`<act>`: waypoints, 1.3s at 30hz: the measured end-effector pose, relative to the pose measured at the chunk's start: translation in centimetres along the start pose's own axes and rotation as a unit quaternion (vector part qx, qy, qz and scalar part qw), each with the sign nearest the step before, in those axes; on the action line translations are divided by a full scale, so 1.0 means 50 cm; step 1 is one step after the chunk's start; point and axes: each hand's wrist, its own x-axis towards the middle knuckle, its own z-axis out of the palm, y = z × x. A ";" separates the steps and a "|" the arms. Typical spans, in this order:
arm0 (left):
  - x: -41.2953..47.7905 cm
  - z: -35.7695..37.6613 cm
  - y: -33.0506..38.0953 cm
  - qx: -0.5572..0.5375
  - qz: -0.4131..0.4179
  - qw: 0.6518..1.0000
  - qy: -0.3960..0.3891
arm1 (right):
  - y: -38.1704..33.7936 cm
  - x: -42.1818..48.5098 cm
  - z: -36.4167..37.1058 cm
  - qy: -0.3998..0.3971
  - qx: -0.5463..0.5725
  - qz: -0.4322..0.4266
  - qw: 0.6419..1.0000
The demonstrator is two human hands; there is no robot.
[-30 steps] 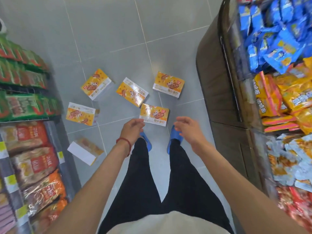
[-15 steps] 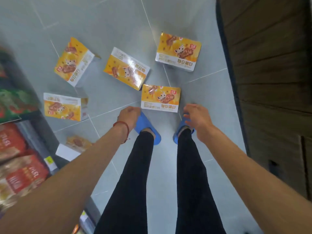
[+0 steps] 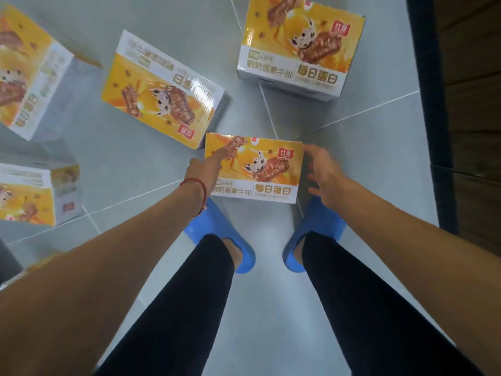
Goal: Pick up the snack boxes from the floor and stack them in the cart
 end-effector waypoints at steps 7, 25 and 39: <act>0.143 0.060 0.007 -0.145 0.023 0.989 -0.012 | -0.007 0.136 0.042 -0.042 0.011 0.022 0.999; -0.011 0.009 -0.059 -0.181 0.033 0.981 -0.061 | 0.056 -0.015 -0.007 0.041 -0.013 -0.158 0.987; 0.059 0.026 -0.070 -0.110 0.117 0.983 -0.094 | 0.067 0.109 -0.033 -0.058 -0.077 -0.191 0.977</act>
